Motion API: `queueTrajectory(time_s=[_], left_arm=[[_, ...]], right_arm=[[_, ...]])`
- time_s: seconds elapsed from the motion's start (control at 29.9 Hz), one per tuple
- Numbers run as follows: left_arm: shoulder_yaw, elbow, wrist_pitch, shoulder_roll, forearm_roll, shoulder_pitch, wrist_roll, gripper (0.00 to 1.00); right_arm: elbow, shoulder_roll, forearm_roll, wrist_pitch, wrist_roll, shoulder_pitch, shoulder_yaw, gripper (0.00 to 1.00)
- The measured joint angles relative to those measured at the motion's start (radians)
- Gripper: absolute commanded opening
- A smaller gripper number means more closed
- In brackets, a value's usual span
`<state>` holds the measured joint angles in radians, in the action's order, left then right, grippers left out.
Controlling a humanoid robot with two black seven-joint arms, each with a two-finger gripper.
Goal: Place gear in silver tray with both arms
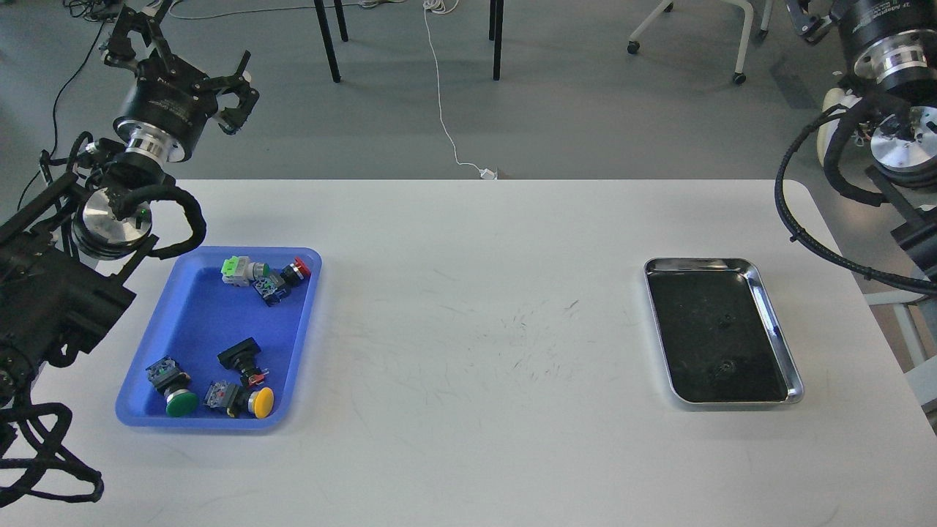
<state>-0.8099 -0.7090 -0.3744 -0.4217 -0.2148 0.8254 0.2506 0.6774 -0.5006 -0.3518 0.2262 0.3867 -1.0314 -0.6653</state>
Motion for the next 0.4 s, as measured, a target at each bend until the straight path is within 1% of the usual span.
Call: queueTrajectory(time_s=[0.07, 0.2, 0.27, 0.4], left_arm=[[-0.010, 0.003, 0.001, 0.009, -0.006, -0.002, -0.001, 0.98], [-0.015, 0.003, 0.002, 0.024, -0.008, -0.005, -0.002, 0.98], [-0.015, 0.003, 0.004, 0.033, -0.008, -0.008, -0.002, 0.98], [-0.017, 0.004, 0.005, 0.037, -0.008, -0.031, -0.002, 0.98]], right_arm=[[-0.026, 0.030, -0.035, 0.015, -0.040, 0.041, -0.089, 0.99], [-0.127, 0.129, -0.056, 0.037, -0.115, 0.086, -0.273, 0.99], [-0.167, 0.162, -0.056, 0.044, -0.132, 0.091, -0.315, 0.99], [-0.189, 0.190, -0.049, 0.054, -0.137, 0.093, -0.323, 0.99]])
